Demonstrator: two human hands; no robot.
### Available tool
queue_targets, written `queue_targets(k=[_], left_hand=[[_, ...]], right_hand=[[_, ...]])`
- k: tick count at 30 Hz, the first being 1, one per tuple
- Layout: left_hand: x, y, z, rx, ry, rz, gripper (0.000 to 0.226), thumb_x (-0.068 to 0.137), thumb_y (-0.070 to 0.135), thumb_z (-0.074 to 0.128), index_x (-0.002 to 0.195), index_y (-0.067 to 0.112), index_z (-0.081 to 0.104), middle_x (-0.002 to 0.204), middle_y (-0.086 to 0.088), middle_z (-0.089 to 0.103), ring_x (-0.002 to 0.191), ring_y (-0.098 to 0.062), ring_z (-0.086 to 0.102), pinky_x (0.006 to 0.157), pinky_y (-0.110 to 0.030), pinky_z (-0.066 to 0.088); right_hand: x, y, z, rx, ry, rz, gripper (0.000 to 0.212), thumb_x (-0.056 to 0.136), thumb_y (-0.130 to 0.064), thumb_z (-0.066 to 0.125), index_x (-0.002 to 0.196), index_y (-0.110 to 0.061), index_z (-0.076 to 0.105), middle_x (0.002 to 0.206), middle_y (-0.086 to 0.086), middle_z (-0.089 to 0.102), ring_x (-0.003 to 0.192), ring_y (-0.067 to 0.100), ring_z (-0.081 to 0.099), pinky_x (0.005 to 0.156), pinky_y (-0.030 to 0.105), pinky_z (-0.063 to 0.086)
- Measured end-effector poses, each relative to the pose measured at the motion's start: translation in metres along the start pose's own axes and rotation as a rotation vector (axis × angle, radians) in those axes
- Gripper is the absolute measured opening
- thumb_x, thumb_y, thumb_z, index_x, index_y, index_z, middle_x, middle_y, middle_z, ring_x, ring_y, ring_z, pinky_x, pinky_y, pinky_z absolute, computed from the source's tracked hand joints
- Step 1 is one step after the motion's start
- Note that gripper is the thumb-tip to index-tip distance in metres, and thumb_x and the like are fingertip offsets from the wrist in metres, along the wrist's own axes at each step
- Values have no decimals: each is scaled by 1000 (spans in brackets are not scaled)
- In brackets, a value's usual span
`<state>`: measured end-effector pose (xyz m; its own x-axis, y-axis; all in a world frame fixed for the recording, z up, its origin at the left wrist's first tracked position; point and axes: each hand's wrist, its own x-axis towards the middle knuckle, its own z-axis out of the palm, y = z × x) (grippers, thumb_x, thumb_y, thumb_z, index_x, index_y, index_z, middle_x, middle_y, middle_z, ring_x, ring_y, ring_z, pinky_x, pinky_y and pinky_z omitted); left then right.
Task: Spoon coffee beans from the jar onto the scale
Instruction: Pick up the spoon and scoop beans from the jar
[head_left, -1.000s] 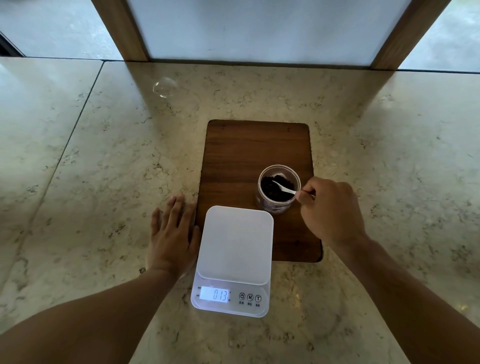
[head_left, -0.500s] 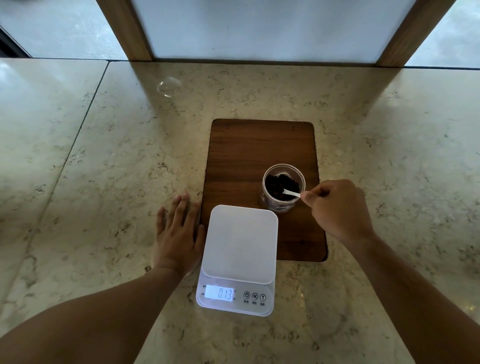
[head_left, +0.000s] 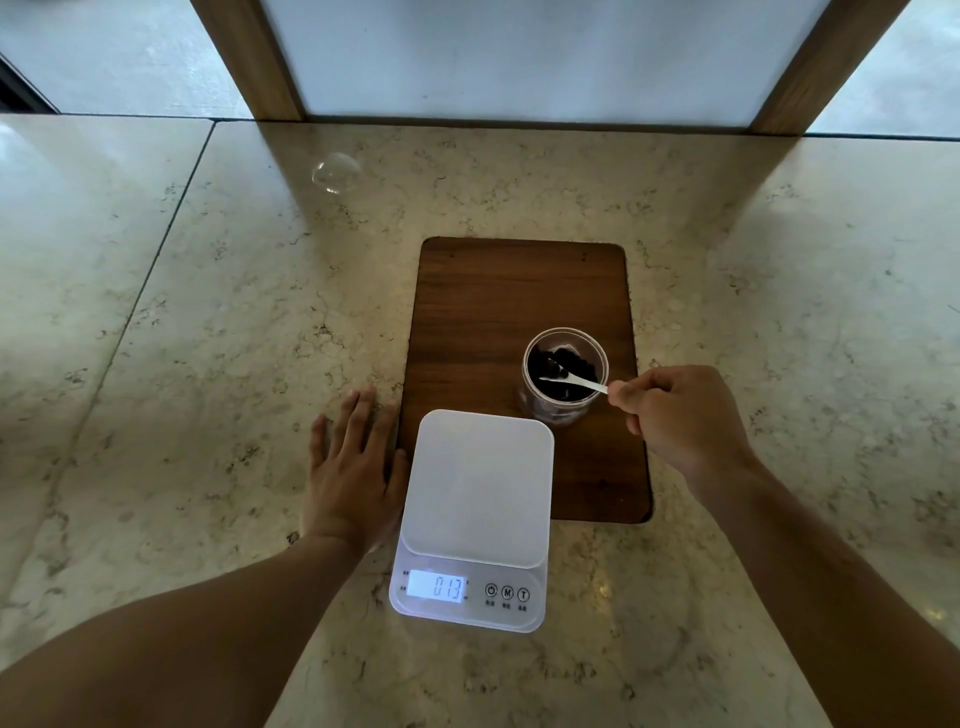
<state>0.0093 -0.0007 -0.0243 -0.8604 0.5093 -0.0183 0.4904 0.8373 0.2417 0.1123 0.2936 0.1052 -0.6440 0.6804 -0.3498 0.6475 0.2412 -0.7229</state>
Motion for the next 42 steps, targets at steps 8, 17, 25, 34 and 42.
queue_targets(k=[8, 17, 25, 34, 42], left_hand=[[0, 1, -3, 13, -9, -2, 62, 95, 41, 26, 152, 19, 32, 163, -9, 24, 153, -23, 8, 122, -54, 9], [0, 1, -4, 20, -16, 3, 62, 95, 42, 25, 152, 19, 31, 163, -10, 24, 153, -24, 8, 122, -54, 7], [0, 0, -2, 21, -7, -1, 61, 95, 41, 27, 150, 18, 34, 162, -11, 27, 152, -25, 12, 122, -54, 9], [1, 1, -2, 26, -16, 3, 62, 95, 42, 24, 152, 19, 31, 163, -10, 25, 153, -25, 10, 122, -54, 9], [1, 0, -1, 24, -10, 7, 62, 96, 43, 24, 152, 19, 32, 163, -11, 25, 153, -25, 10, 122, -54, 8]], right_hand=[[3, 1, -1, -21, 15, -10, 28, 90, -27, 69, 64, -16, 72, 49, -1, 62, 31, 2, 43, 41, 23, 35], [10, 1, -6, -117, 20, -110, 21, 91, -26, 69, 71, -20, 72, 60, 2, 68, 52, 17, 62, 47, 24, 44], [26, -5, -13, -232, -50, -213, 16, 92, -25, 68, 81, -17, 76, 64, 3, 69, 61, 24, 66, 53, 26, 46], [26, 1, -16, -69, -116, -3, 20, 93, -27, 67, 78, -16, 76, 57, 1, 62, 30, -2, 47, 36, 15, 34], [27, 1, -16, -72, -85, 4, 21, 92, -28, 67, 76, -17, 76, 57, -1, 64, 29, -3, 46, 35, 14, 33]])
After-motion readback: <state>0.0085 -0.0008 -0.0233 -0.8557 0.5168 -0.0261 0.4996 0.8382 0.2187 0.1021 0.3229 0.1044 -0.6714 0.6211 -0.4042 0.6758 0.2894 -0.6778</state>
